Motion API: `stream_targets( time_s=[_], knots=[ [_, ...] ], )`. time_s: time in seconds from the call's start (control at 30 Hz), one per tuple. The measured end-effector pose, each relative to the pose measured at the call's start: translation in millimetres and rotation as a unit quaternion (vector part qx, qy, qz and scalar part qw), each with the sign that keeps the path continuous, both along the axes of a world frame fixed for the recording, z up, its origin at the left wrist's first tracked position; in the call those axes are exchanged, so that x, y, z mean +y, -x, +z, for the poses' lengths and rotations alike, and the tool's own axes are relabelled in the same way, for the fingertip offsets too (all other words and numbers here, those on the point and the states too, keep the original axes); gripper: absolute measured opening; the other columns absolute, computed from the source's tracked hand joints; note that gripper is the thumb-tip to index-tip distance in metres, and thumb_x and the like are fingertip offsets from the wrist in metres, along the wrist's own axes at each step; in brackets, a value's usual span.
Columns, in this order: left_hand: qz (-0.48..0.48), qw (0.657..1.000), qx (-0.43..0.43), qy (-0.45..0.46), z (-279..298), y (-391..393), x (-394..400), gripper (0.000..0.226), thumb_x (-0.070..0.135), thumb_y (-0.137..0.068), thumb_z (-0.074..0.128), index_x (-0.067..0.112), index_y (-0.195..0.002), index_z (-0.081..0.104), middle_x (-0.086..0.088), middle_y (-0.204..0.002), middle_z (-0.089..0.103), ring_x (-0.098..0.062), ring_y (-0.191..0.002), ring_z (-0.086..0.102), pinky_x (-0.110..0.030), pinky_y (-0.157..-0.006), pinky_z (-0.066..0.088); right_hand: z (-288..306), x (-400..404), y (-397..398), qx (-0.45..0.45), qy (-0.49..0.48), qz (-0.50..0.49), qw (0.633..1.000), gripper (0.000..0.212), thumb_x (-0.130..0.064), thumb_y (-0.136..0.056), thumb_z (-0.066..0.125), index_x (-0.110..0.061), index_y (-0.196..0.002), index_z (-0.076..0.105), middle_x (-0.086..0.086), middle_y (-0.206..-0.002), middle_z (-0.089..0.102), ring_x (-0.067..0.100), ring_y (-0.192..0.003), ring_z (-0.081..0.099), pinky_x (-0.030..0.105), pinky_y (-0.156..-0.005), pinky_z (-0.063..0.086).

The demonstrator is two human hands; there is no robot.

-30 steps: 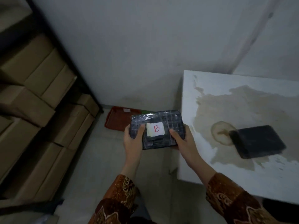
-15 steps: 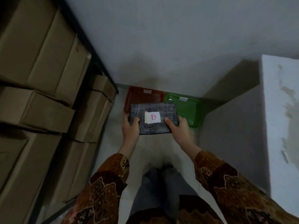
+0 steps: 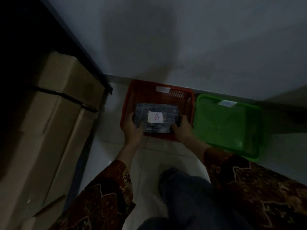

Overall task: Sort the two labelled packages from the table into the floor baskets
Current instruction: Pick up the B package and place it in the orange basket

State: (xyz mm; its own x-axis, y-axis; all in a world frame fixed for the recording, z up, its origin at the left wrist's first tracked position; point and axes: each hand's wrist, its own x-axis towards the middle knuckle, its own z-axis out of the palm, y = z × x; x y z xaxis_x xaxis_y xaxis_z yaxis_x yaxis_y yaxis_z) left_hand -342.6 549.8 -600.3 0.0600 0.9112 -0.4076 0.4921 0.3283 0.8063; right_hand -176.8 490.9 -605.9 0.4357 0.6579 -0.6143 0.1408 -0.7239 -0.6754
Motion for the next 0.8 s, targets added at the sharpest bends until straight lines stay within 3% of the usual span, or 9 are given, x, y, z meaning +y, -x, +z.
stream_targets(
  time_s=[0.1, 0.13, 0.2, 0.27, 0.43, 0.57, 0.67, 0.8],
  knots=[
    [-0.069, 0.995, 0.019, -0.071, -80.6, -4.4, 34.6, 0.041, 0.013, -0.095, 0.054, 0.005, -0.135, 0.049, -0.012, -0.129, 0.058, -0.009, -0.107, 0.052, -0.002, -0.090, 0.037, -78.7, 29.1, -10.4, 0.032, 0.025, -0.005, 0.999, 0.044, -0.020, -0.092, 0.057, -0.001, -0.130, 0.045, 0.017, -0.132, 0.055, 0.033, -0.118, 0.054, 0.040, -0.099, 0.047],
    [-0.087, 0.993, 0.015, -0.077, -103.5, -5.9, 42.2, 0.042, 0.013, -0.096, 0.053, 0.005, -0.136, 0.047, -0.012, -0.131, 0.057, -0.012, -0.111, 0.052, -0.004, -0.094, 0.038, -99.6, 35.5, -12.9, 0.045, 0.025, -0.005, 0.999, 0.045, -0.020, -0.091, 0.058, -0.003, -0.132, 0.045, 0.017, -0.134, 0.054, 0.034, -0.119, 0.053, 0.043, -0.101, 0.046],
    [-0.114, 0.991, 0.015, -0.071, -141.6, -9.5, 52.6, 0.044, 0.013, -0.097, 0.049, 0.006, -0.140, 0.042, -0.014, -0.137, 0.054, -0.023, -0.122, 0.052, -0.027, -0.107, 0.041, -131.6, 43.8, -17.3, 0.064, 0.021, -0.012, 0.998, 0.050, -0.016, -0.092, 0.058, -0.006, -0.138, 0.041, 0.016, -0.138, 0.051, 0.036, -0.123, 0.051, 0.048, -0.105, 0.044],
    [-0.126, 0.990, 0.019, -0.066, -167.7, -13.0, 58.1, 0.045, 0.012, -0.098, 0.046, 0.007, -0.143, 0.039, -0.014, -0.140, 0.051, -0.026, -0.126, 0.049, -0.038, -0.111, 0.039, -150.7, 46.9, -19.3, 0.072, 0.014, -0.021, 0.997, 0.054, -0.012, -0.092, 0.057, -0.008, -0.142, 0.036, 0.015, -0.142, 0.047, 0.035, -0.126, 0.048, 0.049, -0.107, 0.042],
    [-0.163, 0.986, 0.021, -0.028, -188.1, -17.6, 61.7, 0.056, 0.009, -0.099, 0.042, 0.011, -0.150, 0.020, -0.010, -0.153, 0.036, -0.023, -0.137, 0.037, -0.036, -0.119, 0.026, -157.5, 44.8, -21.3, 0.100, 0.005, -0.014, 0.995, 0.058, -0.015, -0.094, 0.054, -0.011, -0.146, 0.029, 0.013, -0.147, 0.042, 0.033, -0.130, 0.044, 0.048, -0.111, 0.038],
    [-0.214, 0.974, 0.054, -0.046, -152.5, -8.0, 50.5, 0.054, 0.008, -0.098, 0.043, 0.009, -0.149, 0.025, -0.014, -0.149, 0.040, -0.026, -0.133, 0.042, -0.039, -0.116, 0.032, -118.9, 27.4, -17.5, 0.090, 0.007, -0.009, 0.996, 0.058, -0.014, -0.092, 0.056, -0.010, -0.144, 0.031, 0.012, -0.144, 0.046, 0.030, -0.128, 0.047, 0.040, -0.110, 0.039],
    [-0.243, 0.960, 0.114, -0.077, -90.3, 0.7, 25.2, 0.049, 0.001, -0.092, 0.046, 0.006, -0.141, 0.040, -0.020, -0.134, 0.054, -0.031, -0.119, 0.052, -0.035, -0.102, 0.042, -59.9, -0.8, -9.4, -0.004, 0.021, 0.053, 0.998, 0.045, -0.013, -0.091, 0.058, -0.002, -0.133, 0.046, 0.018, -0.132, 0.055, 0.030, -0.121, 0.052, 0.028, -0.101, 0.039],
    [-0.345, 0.899, 0.250, -0.097, 21.8, 0.0, -11.9, 0.036, 0.016, -0.092, 0.048, 0.006, -0.126, 0.055, -0.019, -0.114, 0.063, -0.031, -0.102, 0.057, -0.039, -0.087, 0.046, 46.1, -40.2, -4.4, -0.092, -0.009, 0.185, 0.978, 0.029, -0.006, -0.090, 0.054, 0.002, -0.118, 0.057, 0.020, -0.119, 0.062, 0.033, -0.108, 0.057, 0.038, -0.094, 0.046]
  ],
)
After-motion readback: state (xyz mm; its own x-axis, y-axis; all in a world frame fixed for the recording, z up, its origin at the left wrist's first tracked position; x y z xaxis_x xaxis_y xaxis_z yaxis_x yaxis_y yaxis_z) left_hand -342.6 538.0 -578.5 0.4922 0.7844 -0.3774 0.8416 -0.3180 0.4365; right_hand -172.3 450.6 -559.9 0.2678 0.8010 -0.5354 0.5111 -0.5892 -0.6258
